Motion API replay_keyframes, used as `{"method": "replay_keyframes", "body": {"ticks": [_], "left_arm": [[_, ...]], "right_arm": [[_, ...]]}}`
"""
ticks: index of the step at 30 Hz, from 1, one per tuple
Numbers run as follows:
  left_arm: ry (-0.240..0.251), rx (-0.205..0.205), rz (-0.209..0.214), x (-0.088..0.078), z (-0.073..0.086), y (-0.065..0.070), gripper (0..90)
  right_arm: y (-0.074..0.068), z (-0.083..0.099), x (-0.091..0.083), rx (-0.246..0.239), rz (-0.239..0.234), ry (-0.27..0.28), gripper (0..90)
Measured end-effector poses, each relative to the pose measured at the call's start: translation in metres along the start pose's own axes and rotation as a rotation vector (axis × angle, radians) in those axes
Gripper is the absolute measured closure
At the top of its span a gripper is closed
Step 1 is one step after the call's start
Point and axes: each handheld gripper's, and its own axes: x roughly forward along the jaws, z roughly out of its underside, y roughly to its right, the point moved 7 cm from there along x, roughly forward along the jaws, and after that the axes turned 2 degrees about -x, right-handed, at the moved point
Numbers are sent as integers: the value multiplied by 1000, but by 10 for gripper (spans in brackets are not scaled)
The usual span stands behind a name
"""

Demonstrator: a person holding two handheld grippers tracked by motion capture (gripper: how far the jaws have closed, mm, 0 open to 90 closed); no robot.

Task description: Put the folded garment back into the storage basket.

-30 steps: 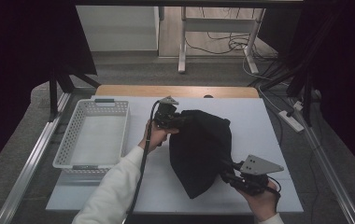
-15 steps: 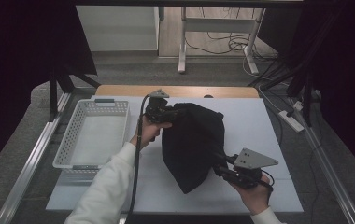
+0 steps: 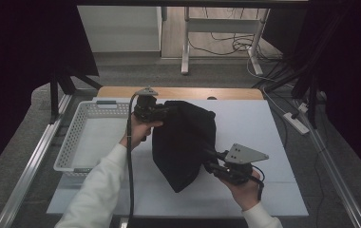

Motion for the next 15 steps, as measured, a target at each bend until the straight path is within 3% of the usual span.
{"method": "replay_keyframes", "body": {"ticks": [15], "left_arm": [[41, 14, -21, -25, -16, -5, 760]], "right_arm": [[1, -21, 10, -8, -5, 33, 724]]}}
